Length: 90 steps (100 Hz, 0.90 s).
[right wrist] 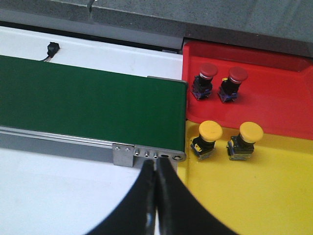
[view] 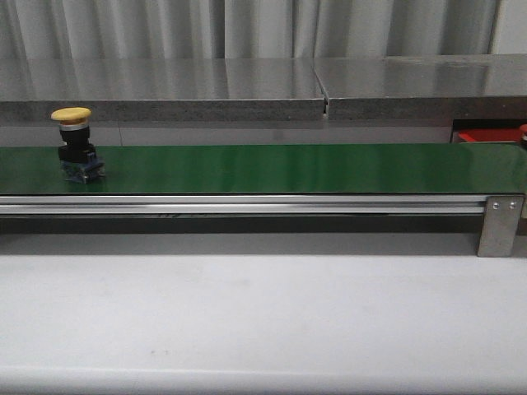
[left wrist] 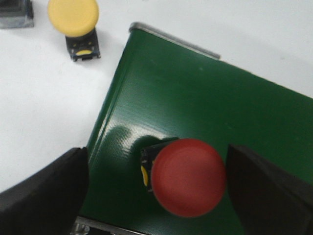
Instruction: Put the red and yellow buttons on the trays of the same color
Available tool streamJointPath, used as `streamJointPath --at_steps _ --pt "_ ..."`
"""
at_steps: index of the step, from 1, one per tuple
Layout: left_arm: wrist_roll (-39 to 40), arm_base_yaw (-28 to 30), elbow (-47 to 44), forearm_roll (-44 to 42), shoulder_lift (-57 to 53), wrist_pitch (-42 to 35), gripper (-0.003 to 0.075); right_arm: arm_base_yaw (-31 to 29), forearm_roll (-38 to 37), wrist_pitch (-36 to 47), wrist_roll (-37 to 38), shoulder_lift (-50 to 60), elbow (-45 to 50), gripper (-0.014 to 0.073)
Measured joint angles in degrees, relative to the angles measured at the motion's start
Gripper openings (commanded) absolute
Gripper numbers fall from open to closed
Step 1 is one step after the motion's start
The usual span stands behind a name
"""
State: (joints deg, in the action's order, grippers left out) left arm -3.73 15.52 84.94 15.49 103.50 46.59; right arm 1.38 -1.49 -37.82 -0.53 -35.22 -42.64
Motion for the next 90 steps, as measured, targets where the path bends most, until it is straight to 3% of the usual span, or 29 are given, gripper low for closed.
streamJointPath --at_steps 8,15,35,90 --pt "-1.9 -1.1 0.0 0.6 -2.8 0.0 0.0537 0.0 0.0 0.0 0.0 0.0 0.0 -0.0118" --pt "-2.8 -2.2 0.0 0.8 -5.2 0.0 0.0448 0.0 0.0 0.0 0.0 0.0 0.0 -0.0118" --pt "-4.5 -5.5 -0.9 1.1 -12.1 0.2 -0.0022 0.0 0.0 0.0 0.0 0.0 0.0 -0.0118" --pt "-9.9 -17.9 -17.3 1.5 -34.6 -4.3 -0.0020 0.0 0.0 0.0 0.0 0.0 0.0 -0.0118"
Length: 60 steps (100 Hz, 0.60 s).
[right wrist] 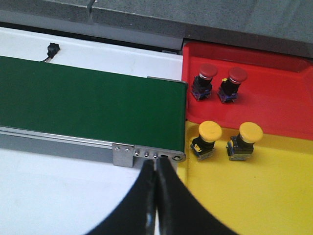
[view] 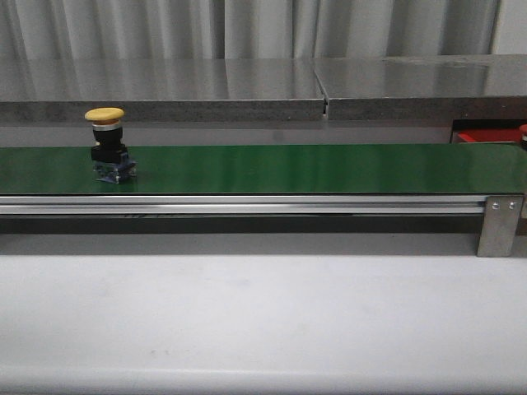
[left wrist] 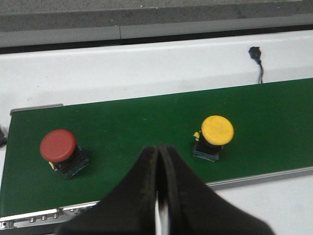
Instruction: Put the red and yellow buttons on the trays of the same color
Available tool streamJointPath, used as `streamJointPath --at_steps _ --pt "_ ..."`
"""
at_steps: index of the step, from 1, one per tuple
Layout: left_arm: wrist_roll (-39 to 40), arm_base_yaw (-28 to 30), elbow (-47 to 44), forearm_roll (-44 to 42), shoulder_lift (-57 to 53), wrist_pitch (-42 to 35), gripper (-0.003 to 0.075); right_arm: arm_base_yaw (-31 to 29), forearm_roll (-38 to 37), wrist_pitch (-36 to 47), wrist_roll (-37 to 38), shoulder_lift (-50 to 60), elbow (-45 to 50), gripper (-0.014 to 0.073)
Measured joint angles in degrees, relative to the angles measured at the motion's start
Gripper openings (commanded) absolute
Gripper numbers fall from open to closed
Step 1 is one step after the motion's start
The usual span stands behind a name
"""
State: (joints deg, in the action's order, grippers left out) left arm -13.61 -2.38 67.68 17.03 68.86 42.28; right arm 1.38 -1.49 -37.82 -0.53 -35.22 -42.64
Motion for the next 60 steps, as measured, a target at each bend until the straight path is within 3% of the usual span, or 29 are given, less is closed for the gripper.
streamJointPath --at_steps 60 --pt "-0.3 -2.2 -22.7 2.3 -30.3 -6.0 -0.0020 0.0 0.0 1.6 0.0 0.0 0.0 -0.0118"
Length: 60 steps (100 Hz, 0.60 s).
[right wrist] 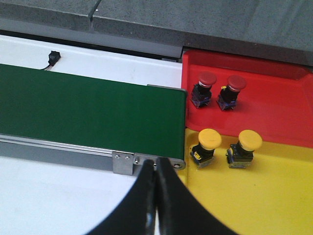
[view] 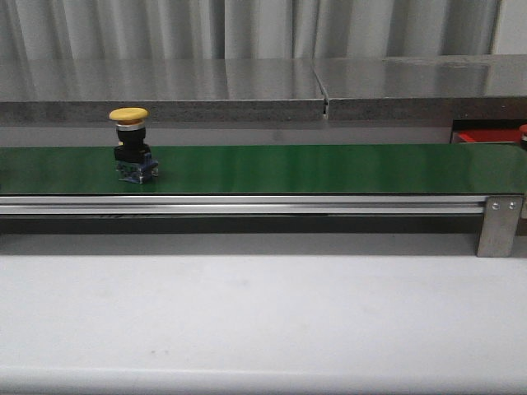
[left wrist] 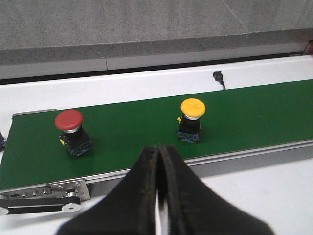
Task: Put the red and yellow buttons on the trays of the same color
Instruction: 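Lower the right gripper onto the yellow button on the belt and grasp it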
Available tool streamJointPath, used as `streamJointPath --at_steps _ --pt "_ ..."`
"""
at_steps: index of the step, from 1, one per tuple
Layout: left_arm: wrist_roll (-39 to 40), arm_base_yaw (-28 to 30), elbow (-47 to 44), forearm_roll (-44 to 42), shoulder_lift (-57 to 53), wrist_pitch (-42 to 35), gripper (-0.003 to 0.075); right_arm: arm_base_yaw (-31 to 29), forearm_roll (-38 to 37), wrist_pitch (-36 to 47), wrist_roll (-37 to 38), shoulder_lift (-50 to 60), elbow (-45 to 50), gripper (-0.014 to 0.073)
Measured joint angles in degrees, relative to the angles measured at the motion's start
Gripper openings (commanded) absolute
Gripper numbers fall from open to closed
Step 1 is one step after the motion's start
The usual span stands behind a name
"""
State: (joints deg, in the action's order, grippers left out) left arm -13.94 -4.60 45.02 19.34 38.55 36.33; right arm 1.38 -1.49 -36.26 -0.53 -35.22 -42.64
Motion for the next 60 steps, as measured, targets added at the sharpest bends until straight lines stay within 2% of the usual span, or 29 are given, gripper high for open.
streamJointPath --at_steps 34,60 --pt "0.0 0.0 -6.3 0.1 -10.8 0.0 -0.0020 0.5 0.0 -0.6 0.0 -2.2 -1.9 -0.0117" --pt "0.0 0.0 -6.4 0.1 -10.9 0.0 -0.0020 7.3 0.0 -3.5 -1.1 -14.5 -12.5 -0.0115"
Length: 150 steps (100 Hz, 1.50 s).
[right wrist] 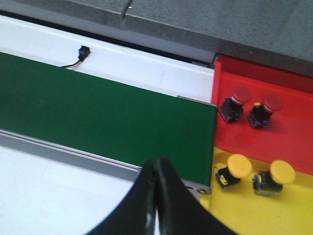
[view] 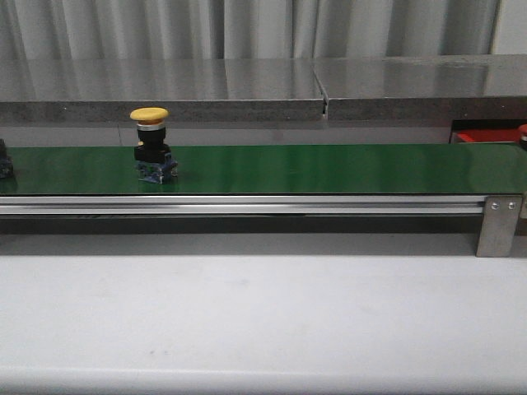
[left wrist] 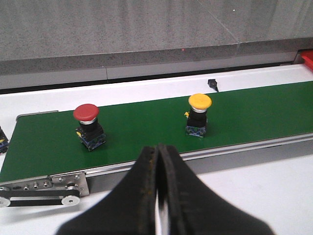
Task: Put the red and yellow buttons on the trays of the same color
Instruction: 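Lower the right gripper onto the yellow button on the belt and grasp it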
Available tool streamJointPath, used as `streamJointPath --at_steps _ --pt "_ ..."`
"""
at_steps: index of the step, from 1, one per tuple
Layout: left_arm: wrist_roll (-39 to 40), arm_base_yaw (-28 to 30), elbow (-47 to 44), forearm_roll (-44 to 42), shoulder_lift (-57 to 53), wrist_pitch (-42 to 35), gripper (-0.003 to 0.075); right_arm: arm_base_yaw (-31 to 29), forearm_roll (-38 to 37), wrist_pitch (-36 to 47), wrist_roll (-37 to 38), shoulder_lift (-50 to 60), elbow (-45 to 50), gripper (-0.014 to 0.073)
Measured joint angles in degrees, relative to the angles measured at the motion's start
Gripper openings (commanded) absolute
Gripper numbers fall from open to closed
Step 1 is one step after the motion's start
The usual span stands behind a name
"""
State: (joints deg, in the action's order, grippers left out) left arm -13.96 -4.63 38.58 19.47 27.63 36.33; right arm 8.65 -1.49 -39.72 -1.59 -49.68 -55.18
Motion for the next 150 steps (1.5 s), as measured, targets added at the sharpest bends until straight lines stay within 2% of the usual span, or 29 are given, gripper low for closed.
streamJointPath --at_steps 6,13,22,34,41,46,74,119,150 --pt "0.0 0.0 0.0 0.0 0.0 0.0 -0.0020 1.9 0.0 -0.3 -0.3 -3.2 -2.5 -0.0107" --pt "0.0 0.0 0.0 0.0 0.0 0.0 -0.0020 4.0 0.0 -0.6 -0.4 -7.5 -5.4 -0.0041" --pt "0.0 0.0 0.0 0.0 0.0 0.0 -0.0020 7.1 0.0 -1.0 -0.4 -12.6 -8.9 0.0143" --pt "0.0 0.0 0.0 0.0 0.0 0.0 -0.0020 11.0 0.0 -1.0 -0.4 -18.9 -13.0 0.0454" --pt "0.0 0.0 0.0 0.0 0.0 0.0 -0.0020 12.7 0.0 -1.5 -0.4 -22.4 -15.1 0.0563" --pt "0.0 0.0 0.0 0.0 0.0 0.0 -0.0020 13.6 0.1 -2.2 -0.4 -24.7 -16.6 0.0598" --pt "0.0 0.0 0.0 0.0 0.0 0.0 -0.0020 16.7 0.8 -8.0 -2.4 -36.4 -24.6 0.0603" --pt "0.0 0.0 0.0 0.0 0.0 0.0 -0.0020 17.4 13.7 -8.8 -20.4 -43.3 -27.3 0.0603" --pt "0.0 0.0 -0.1 0.0 0.0 0.0 -0.0020 16.8 17.6 -7.0 -20.8 -45.6 -29.1 0.0603"
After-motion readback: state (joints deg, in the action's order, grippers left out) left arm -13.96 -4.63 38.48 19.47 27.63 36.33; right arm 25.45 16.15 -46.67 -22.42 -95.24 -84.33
